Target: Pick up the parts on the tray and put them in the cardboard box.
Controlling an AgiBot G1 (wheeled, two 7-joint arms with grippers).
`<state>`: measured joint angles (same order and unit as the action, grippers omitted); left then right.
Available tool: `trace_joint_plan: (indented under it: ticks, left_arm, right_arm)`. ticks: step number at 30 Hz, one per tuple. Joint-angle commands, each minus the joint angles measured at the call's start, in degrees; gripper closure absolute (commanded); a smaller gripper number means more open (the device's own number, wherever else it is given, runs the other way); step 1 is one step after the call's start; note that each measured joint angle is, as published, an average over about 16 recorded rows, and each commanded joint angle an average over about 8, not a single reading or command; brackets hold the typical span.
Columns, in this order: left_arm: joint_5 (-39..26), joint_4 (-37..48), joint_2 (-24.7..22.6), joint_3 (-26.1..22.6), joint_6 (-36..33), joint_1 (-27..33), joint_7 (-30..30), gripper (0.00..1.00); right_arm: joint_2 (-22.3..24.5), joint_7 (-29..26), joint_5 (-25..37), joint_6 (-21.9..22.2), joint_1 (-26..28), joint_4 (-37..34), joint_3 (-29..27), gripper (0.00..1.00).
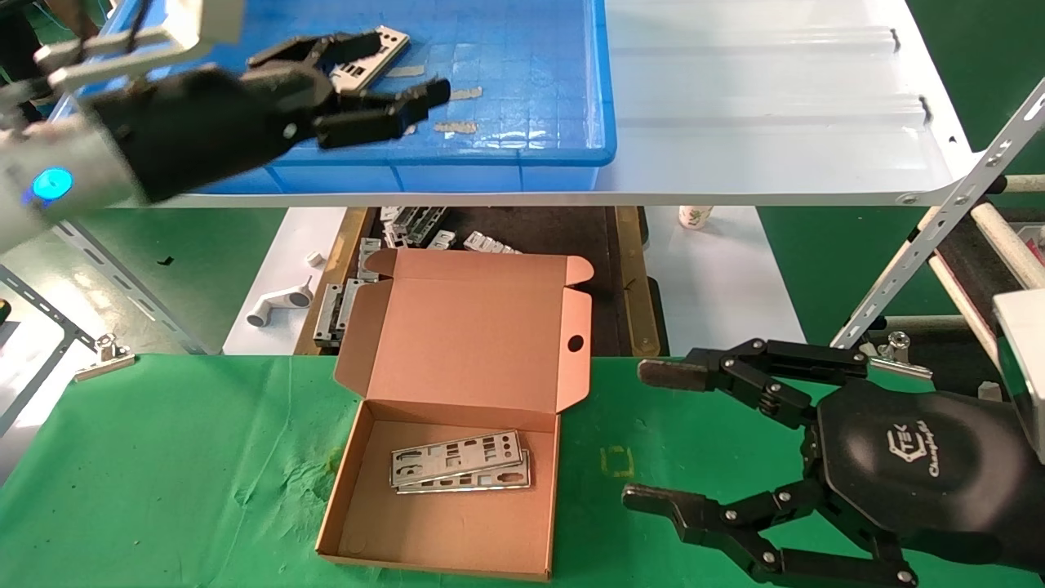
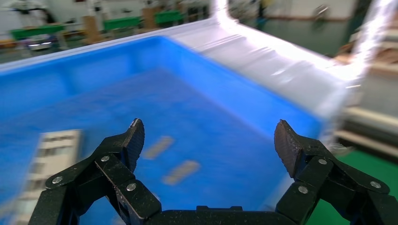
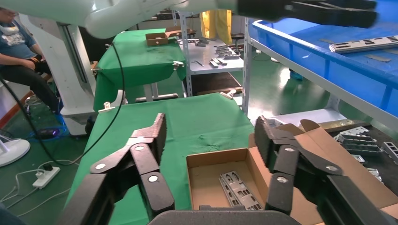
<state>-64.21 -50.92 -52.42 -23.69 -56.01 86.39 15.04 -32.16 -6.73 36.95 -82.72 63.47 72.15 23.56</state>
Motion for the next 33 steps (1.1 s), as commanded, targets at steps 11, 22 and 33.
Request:
trace_joint_plan:
  ticks: [11,22,33]
  left_arm:
    - [-10.61,27.52,-10.24,-4.81,6.53,16.22,-6.46,0.0]
    - [-13.43,43.35,-15.3,-6.51,8.1,24.3,-8.91,0.0]
    - [-14.38,48.58,-17.1,-7.06,11.68,26.23,-11.36,0.69]
  right_arm:
    - [0.0,0.0,0.0,0.0,0.0,0.0,0.0,1.0]
    - [0.0,0.0,0.0,0.0,0.0,0.0,0.0,1.0]
    - [0.0,0.0,0.0,0.0,0.0,0.0,0.01,1.0]
